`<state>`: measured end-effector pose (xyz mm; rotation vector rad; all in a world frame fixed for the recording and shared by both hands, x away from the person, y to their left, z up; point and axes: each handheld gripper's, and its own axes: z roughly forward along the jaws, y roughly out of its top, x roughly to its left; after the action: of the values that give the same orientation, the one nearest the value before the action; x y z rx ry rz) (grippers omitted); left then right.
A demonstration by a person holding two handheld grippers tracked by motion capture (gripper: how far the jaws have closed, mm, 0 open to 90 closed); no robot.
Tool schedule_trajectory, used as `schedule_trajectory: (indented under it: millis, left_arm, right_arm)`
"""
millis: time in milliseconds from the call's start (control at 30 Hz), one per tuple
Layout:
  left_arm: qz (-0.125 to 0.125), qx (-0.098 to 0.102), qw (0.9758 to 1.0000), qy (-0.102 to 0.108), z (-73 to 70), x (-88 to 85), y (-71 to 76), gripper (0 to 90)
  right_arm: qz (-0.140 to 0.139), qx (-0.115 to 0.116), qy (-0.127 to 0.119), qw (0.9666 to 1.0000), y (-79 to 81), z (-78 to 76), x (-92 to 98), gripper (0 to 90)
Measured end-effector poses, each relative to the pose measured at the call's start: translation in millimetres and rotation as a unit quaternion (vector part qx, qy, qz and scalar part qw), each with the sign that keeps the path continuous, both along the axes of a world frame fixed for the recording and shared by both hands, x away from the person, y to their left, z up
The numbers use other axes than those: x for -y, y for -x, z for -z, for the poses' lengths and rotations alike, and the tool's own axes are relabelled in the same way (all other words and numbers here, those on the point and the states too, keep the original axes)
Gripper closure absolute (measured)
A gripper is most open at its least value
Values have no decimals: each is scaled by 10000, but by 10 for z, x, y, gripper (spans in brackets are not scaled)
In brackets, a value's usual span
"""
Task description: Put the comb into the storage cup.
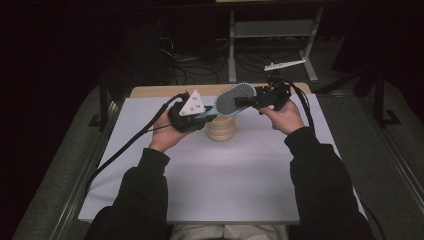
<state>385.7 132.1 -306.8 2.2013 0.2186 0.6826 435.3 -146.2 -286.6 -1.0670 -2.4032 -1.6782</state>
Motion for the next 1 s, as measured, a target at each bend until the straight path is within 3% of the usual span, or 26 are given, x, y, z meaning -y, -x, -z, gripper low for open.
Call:
schedule_trajectory:
  millis: [200,300,433,533,600,1000]
  left_arm:
    - [-96,33,9999,-107,68,27,-19,704]
    - [-59,15,10000,-69,88,36,-24,705]
    - [-13,-21,10000,12,121,75,-28,705]
    - [-21,-47,10000,44,141,86,-44,703]
    - [35,-197,9997,151,137,78,-55,692]
    - [171,-542,9973,466,42,0,-85,426]
  right_arm:
    - [-174,-435,-127,9988,-41,18,9,328]
    - [-229,-468,-289,9982,-46,-6,48,429]
    - [-325,-467,-284,9980,-40,-64,104,534]
    - [-286,-300,-164,9990,9,-115,80,560]
    - [-253,-225,-90,9994,31,-150,59,565]
    - [-90,150,174,9997,95,-358,49,564]
